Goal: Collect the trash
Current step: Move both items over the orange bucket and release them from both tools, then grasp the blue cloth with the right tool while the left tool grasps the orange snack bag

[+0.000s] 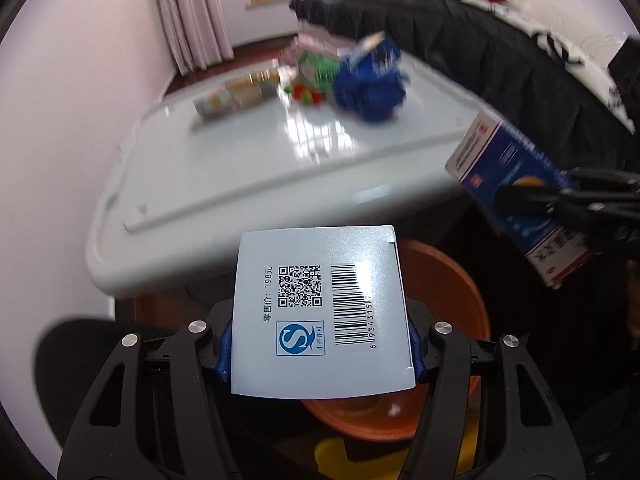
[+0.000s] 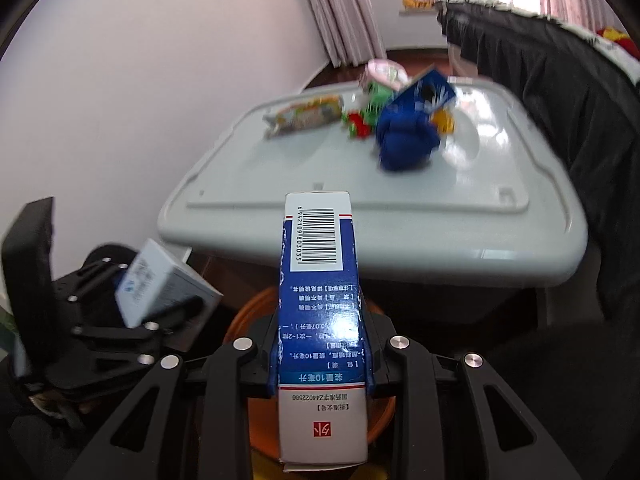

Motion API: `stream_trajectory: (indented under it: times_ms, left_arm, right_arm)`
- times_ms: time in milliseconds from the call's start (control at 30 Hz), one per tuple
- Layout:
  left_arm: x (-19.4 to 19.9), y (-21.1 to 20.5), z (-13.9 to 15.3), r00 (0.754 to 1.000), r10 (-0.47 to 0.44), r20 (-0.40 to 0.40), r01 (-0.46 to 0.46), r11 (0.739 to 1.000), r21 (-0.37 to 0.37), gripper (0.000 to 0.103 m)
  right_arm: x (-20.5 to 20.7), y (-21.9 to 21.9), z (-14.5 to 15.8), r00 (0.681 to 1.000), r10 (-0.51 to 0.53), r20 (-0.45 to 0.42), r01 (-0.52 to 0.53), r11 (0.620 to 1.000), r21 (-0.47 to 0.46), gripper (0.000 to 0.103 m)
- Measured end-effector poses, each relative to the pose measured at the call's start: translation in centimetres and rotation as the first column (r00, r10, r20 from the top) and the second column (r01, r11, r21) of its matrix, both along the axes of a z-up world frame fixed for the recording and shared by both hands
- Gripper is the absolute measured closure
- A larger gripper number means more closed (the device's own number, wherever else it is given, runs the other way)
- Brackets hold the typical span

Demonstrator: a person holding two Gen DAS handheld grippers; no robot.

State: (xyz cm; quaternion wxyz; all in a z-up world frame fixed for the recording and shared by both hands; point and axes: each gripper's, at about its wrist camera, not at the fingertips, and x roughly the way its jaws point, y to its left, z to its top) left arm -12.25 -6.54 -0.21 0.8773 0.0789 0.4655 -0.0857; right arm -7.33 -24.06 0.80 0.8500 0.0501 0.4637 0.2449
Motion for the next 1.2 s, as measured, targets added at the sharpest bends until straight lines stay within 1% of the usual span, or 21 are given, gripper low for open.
stream_trajectory:
  times_ms: [67,133,200,267,400,467,500,533,567,633,733,967,1033,1133,1167,1200]
  left_arm:
    - [0.0,0.1,-1.5,0.998,0.007,-0.056,-0.008,1.0,-0.016,0.043]
    - [0.4,0.2,-2.8,0.994,0.014,-0.109,-0.018,0.999,-0.034,0.043]
    - [0.8,0.4,-3.8,0.989,0.022,-0.144,-0.027,0.999,-0.035,0.043]
    - [0.8,0.5,-4.4,0.987,0.025,-0.158,-0.031,0.999,-0.039,0.043]
    - [1.1,0.7,-5.0,0.982,0.023,-0.188,-0.032,0.998,-0.046,0.043]
    - [1.0,0.6,-5.2,0.98,0.012,-0.2,-0.023,0.998,-0.054,0.041]
    - [1.0,0.5,-5.3,0.979,0.012,-0.206,-0.023,0.999,-0.047,0.04]
    - [1.1,0.4,-5.6,0.976,0.006,-0.219,-0.017,0.999,-0.05,0.031]
    - [0.9,0.4,-5.5,0.976,0.006,-0.218,-0.018,0.999,-0.05,0.021]
    - [0.8,0.5,-5.4,0.978,0.01,-0.208,-0.021,0.999,-0.05,0.016]
    - [0.7,0.4,-5.2,0.979,0.014,-0.205,-0.024,0.999,-0.044,0.016]
    - [1.0,0.1,-4.4,0.984,-0.001,-0.176,-0.004,1.0,-0.029,0.016]
    - [1.2,0.0,-3.7,0.988,-0.012,-0.154,0.008,1.0,-0.026,0.016]
    - [2.0,-0.1,-2.4,0.993,-0.018,-0.113,0.015,1.0,-0.024,0.016]
    - [2.5,-0.1,-1.9,0.995,-0.014,-0.098,0.011,1.0,-0.027,0.016]
    - [2.9,0.0,-1.6,0.996,-0.01,-0.092,0.008,0.999,-0.031,0.016]
  right_arm:
    - [-0.4,0.4,-1.0,1.0,0.009,-0.029,-0.009,1.0,-0.014,0.074]
    - [-0.3,0.8,-2.6,0.997,0.017,-0.081,-0.02,0.999,-0.026,0.074]
    - [-0.1,1.4,-3.8,0.992,0.025,-0.126,-0.03,0.999,-0.036,0.074]
    - [0.0,1.9,-4.6,0.988,0.038,-0.152,-0.045,0.998,-0.041,0.074]
    - [0.1,2.8,-5.3,0.983,0.061,-0.173,-0.071,0.996,-0.049,0.074]
    - [0.1,3.0,-5.6,0.981,0.071,-0.183,-0.082,0.995,-0.053,0.071]
    - [0.1,3.0,-5.8,0.981,0.069,-0.182,-0.081,0.995,-0.058,0.054]
    - [0.2,3.0,-5.8,0.982,0.062,-0.18,-0.075,0.995,-0.065,0.044]
    - [0.2,2.9,-5.6,0.985,0.048,-0.165,-0.061,0.996,-0.07,0.037]
    - [0.2,2.5,-5.2,0.99,0.03,-0.139,-0.04,0.997,-0.068,0.037]
    - [0.3,1.6,-4.8,0.992,-0.009,-0.127,0.003,0.999,-0.053,0.038]
    - [1.5,0.6,-3.8,0.994,-0.045,-0.104,0.042,0.998,-0.038,0.037]
    - [2.6,0.4,-3.2,0.995,-0.058,-0.085,0.055,0.998,-0.038,0.037]
    - [5.0,-0.1,-1.6,0.996,-0.088,-0.02,0.087,0.995,-0.053,0.035]
    - [6.5,-0.3,-1.0,0.994,-0.106,0.003,0.106,0.993,-0.055,0.033]
    - [7.5,-0.4,-0.7,0.993,-0.12,0.013,0.121,0.991,-0.055,0.033]
